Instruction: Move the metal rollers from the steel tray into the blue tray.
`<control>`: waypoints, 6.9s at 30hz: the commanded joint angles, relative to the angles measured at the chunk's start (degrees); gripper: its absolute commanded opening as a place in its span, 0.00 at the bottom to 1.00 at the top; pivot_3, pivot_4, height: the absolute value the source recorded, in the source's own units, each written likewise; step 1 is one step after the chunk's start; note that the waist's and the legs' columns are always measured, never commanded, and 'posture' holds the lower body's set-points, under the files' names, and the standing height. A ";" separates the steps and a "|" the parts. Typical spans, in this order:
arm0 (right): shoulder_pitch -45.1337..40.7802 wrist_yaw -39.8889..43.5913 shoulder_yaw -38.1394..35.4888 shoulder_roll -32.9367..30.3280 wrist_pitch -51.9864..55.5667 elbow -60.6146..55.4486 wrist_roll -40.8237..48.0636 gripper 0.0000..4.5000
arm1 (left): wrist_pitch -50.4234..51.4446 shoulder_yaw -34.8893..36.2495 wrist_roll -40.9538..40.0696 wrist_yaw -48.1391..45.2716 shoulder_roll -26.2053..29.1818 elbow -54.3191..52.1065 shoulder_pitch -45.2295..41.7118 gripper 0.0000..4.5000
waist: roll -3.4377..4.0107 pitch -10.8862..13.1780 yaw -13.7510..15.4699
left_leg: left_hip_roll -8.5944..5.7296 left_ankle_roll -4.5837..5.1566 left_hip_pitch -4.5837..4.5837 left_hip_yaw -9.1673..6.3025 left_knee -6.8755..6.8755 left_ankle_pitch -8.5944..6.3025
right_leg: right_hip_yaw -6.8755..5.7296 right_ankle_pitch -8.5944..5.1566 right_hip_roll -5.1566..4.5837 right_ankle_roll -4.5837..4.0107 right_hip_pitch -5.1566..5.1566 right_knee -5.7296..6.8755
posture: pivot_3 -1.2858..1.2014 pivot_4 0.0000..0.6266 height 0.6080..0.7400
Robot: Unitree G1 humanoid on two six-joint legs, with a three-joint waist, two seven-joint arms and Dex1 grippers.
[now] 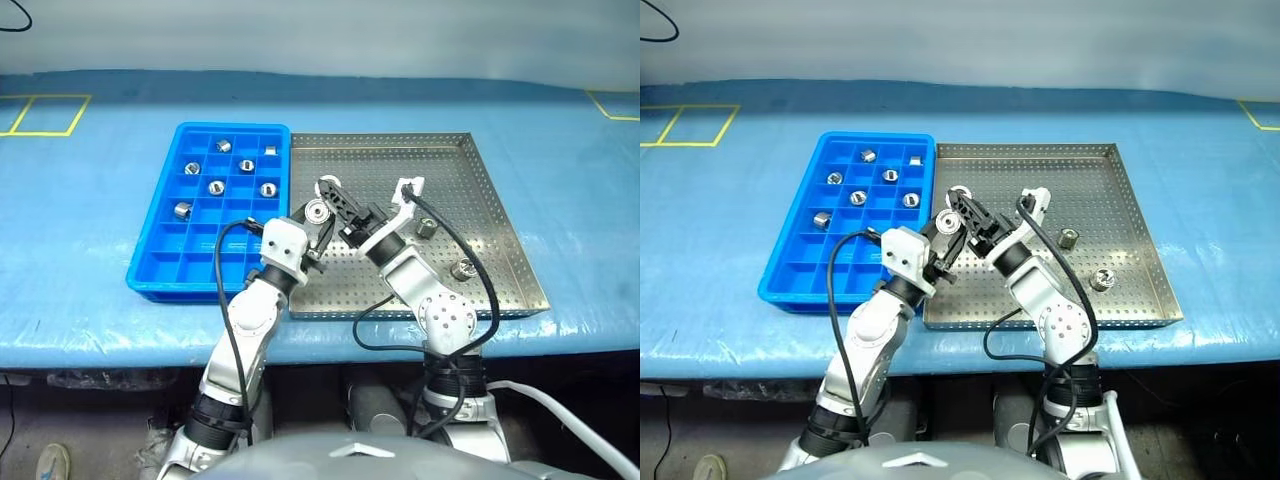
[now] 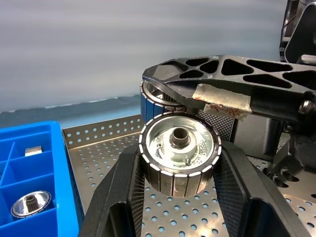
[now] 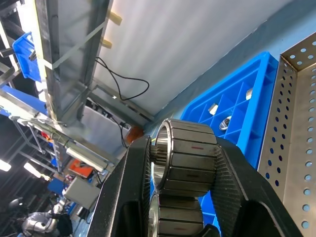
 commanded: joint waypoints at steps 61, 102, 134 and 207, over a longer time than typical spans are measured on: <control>-0.58 4.33 -2.11 -5.56 -10.38 -0.14 -17.38 0.29 | 20.22 21.18 -15.64 40.46 -12.78 -9.80 7.50 0.99 | 0.41 -0.26 2.58 | -0.01 -0.06 0.21 -0.09 0.03 0.06 | -0.15 -0.19 -0.02 -0.42 0.23 0.04 | 0.56 0.24 1.00; -24.75 11.76 18.70 2.84 -14.66 33.78 -45.44 0.51 | -0.48 12.03 3.16 24.78 -5.10 -21.17 24.14 1.00 | -0.07 0.03 19.60 | 0.08 -0.32 -0.29 -0.68 -0.23 -0.02 | -0.93 -0.49 -0.01 -0.91 -0.26 -0.02 | 0.76 0.24 1.00; -21.47 19.18 20.15 -3.40 -11.96 27.23 -49.54 0.42 | 1.03 12.33 2.17 21.54 -4.57 -19.13 20.16 1.00 | -0.08 -0.01 30.63 | 0.36 -0.99 -1.23 -1.07 -0.17 -0.03 | -2.01 -0.22 0.02 -1.21 -1.34 0.05 | 0.72 0.24 1.00; -14.88 23.70 12.19 2.34 -4.79 13.82 -28.96 0.42 | 18.09 4.47 8.73 9.11 1.95 -13.90 1.26 1.00 | 0.02 -0.07 29.15 | 1.59 -1.91 -0.93 -1.36 -0.10 0.16 | -2.33 0.09 1.25 -2.07 -0.92 0.24 | 0.68 0.24 1.00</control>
